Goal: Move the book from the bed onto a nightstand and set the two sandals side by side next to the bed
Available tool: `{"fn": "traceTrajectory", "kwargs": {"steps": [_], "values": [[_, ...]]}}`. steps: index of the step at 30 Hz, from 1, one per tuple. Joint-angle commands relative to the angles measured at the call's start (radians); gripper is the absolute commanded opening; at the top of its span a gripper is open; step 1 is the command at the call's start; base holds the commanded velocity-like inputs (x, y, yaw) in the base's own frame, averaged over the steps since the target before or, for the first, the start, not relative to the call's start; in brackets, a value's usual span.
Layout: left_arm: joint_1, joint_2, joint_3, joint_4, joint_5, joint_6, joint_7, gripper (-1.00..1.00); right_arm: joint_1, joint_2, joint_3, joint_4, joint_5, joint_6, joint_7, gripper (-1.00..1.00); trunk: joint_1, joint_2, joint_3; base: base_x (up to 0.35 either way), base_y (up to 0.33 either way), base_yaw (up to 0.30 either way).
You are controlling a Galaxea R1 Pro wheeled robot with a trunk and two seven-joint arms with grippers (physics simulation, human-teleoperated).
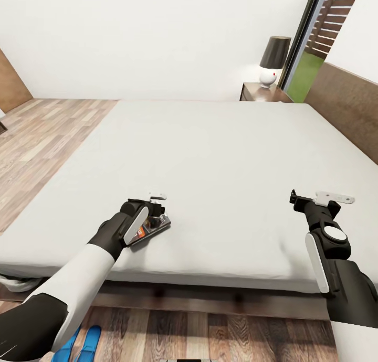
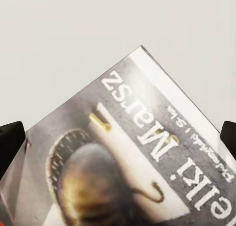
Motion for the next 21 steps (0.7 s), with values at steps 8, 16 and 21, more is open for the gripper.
{"fn": "traceTrajectory", "kwargs": {"steps": [8,16,21], "values": [[0.000,0.000,-0.003,0.004,0.009,0.003,0.010,1.00,0.000,-0.001,0.001,-0.001,-0.009,0.004,-0.006,1.00,0.000,0.000,-0.001,0.000,0.000,0.000],[0.000,0.000,-0.003,0.004,0.009,0.003,0.010,1.00,0.000,-0.001,0.001,-0.001,-0.009,0.004,-0.006,1.00,0.000,0.000,-0.001,0.091,0.000,0.000],[0.000,0.000,-0.003,0.004,0.008,0.002,0.010,1.00,0.000,-0.001,0.000,-0.001,-0.009,0.004,-0.006,1.00,0.000,0.000,-0.001,0.035,0.000,0.000]]}}
